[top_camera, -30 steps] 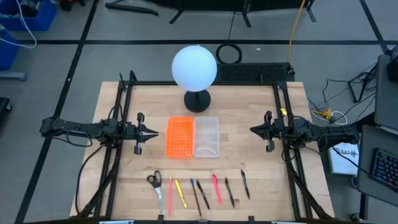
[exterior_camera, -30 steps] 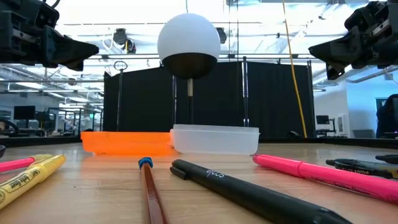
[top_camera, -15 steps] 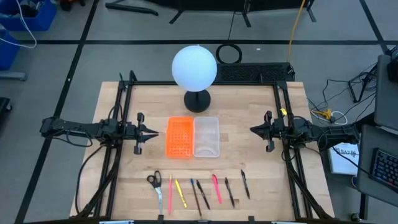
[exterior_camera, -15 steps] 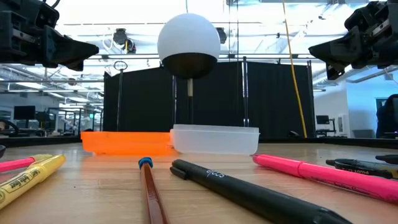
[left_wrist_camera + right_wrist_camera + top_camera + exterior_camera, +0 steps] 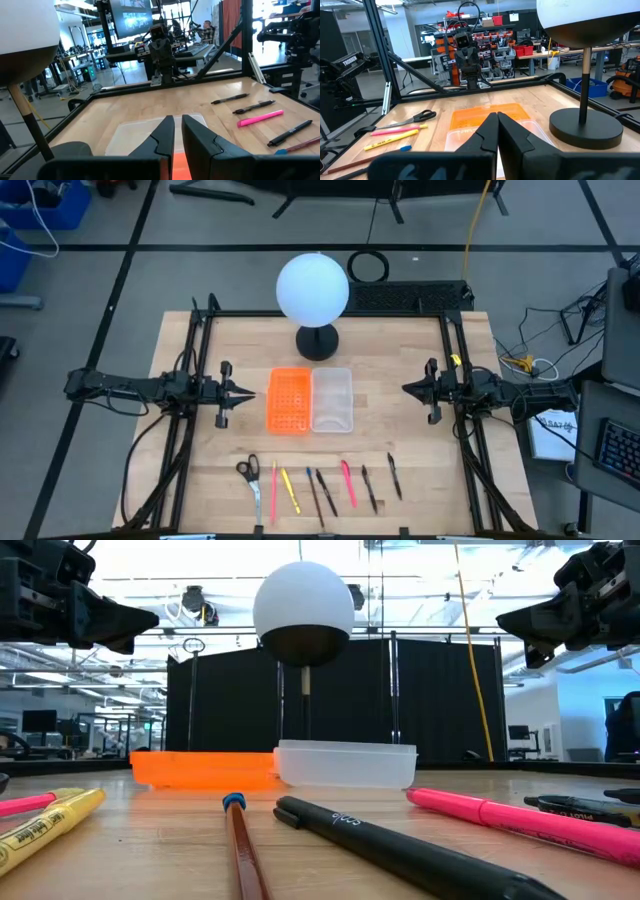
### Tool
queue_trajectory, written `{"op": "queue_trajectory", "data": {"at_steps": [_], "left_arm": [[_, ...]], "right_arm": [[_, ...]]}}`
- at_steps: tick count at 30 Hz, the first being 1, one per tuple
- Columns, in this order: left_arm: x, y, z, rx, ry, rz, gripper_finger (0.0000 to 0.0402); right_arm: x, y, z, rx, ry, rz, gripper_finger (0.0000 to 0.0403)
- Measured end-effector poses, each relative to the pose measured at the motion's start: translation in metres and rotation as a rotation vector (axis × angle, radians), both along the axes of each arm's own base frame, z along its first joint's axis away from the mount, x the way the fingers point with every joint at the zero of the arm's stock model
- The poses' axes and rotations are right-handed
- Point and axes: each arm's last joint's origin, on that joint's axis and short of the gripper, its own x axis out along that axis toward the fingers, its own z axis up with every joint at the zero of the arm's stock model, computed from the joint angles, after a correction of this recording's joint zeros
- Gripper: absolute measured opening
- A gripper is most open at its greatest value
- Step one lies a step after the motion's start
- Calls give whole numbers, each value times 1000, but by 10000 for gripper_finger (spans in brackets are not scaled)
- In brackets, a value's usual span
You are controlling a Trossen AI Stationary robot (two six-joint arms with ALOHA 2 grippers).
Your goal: Pick & place school supplies into a supply box
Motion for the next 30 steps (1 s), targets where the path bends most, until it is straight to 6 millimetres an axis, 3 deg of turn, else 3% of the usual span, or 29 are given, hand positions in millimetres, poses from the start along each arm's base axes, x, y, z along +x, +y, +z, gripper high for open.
{"op": "queue_trajectory", "data": {"at_steps": [30], "left_arm": [[0, 0, 0, 0, 0, 0, 44]], "right_arm": [[0, 0, 0, 0, 0, 0, 0]]}}
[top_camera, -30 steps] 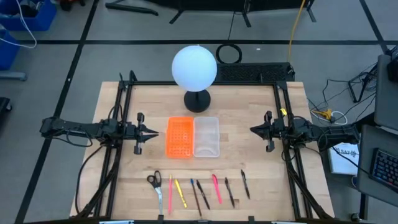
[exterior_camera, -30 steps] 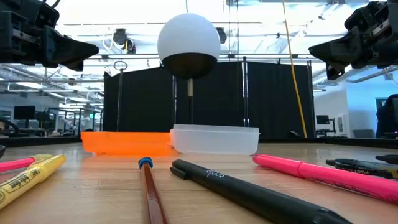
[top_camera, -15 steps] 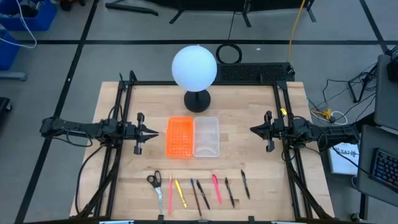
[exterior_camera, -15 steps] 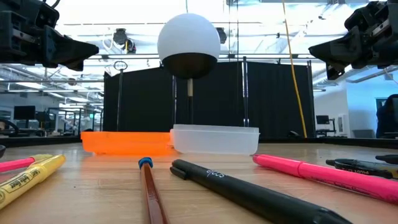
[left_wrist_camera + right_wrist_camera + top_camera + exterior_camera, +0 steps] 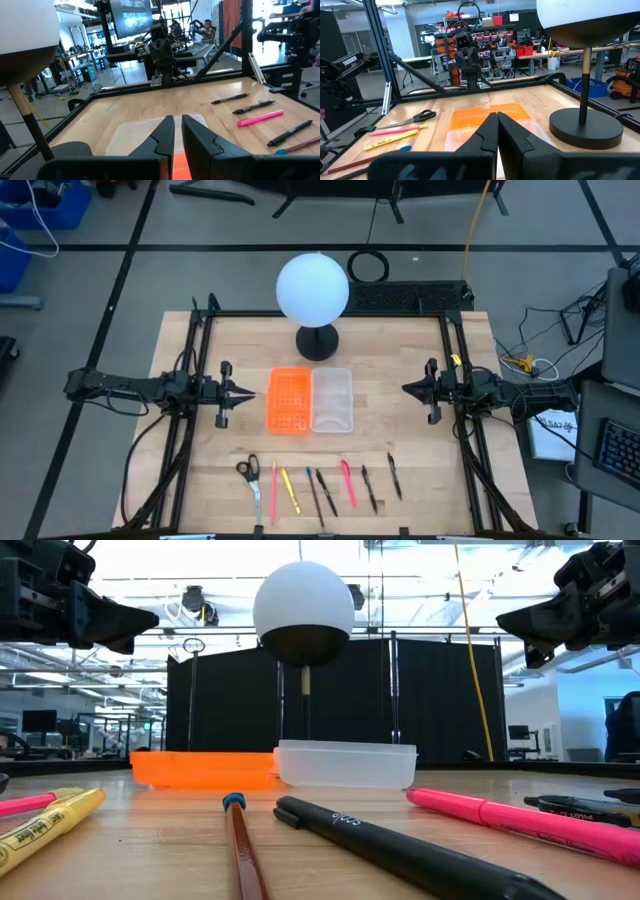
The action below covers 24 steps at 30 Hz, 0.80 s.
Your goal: Pick & place school supplies into a supply box
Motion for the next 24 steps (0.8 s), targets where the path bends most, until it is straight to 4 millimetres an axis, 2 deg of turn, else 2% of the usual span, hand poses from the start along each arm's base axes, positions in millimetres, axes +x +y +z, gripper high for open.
{"op": "queue_trajectory", "data": {"at_steps": [9, 16, 24], "left_arm": [[0, 0, 1, -7, -6, 0, 44], [0, 0, 1, -191, 0, -6, 44], [0, 0, 2, -189, -9, -7, 44]], "right_arm": [[0, 0, 0, 0, 0, 0, 0], [0, 0, -2, -87, 26, -3, 0], [0, 0, -2, -85, 27, -3, 0]]}}
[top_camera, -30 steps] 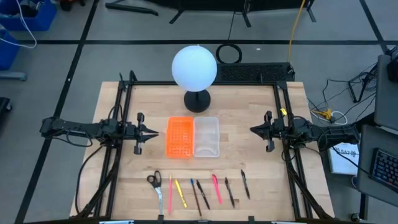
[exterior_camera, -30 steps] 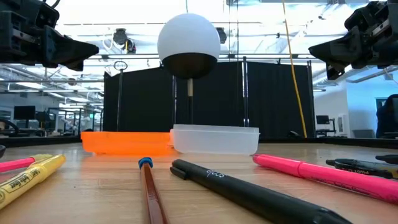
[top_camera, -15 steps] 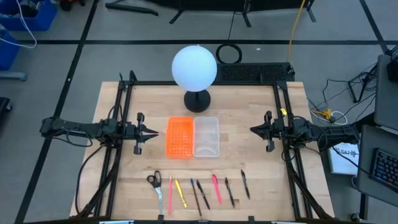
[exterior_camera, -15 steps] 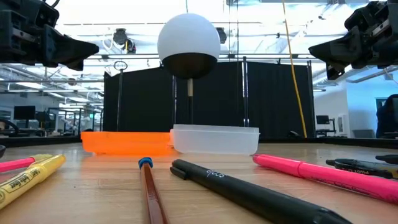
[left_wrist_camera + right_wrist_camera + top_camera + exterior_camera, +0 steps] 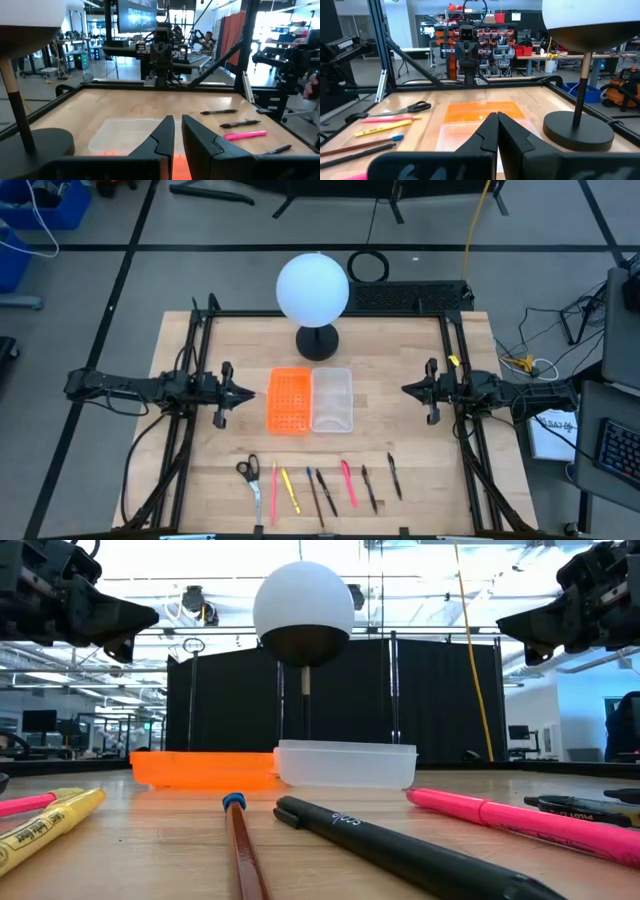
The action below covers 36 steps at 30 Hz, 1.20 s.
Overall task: Pick & place school supplies into a supply box
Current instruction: Put the black scissors into the orange supply box
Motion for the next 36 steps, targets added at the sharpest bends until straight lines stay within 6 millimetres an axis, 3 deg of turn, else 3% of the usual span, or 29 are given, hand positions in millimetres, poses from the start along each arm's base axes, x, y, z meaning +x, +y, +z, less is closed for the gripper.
{"op": "queue_trajectory", "data": {"at_steps": [21, 30, 36], "left_arm": [[0, 2, 2, 42, -24, 53, 44], [0, -2, -5, -232, 153, 44, 43], [9, -21, 4, -363, 257, 69, 7]], "right_arm": [[0, 0, 4, 13, -45, -1, 0], [0, -1, 4, 16, -45, -30, 0], [0, -1, 5, -68, -42, -35, 0]]}}
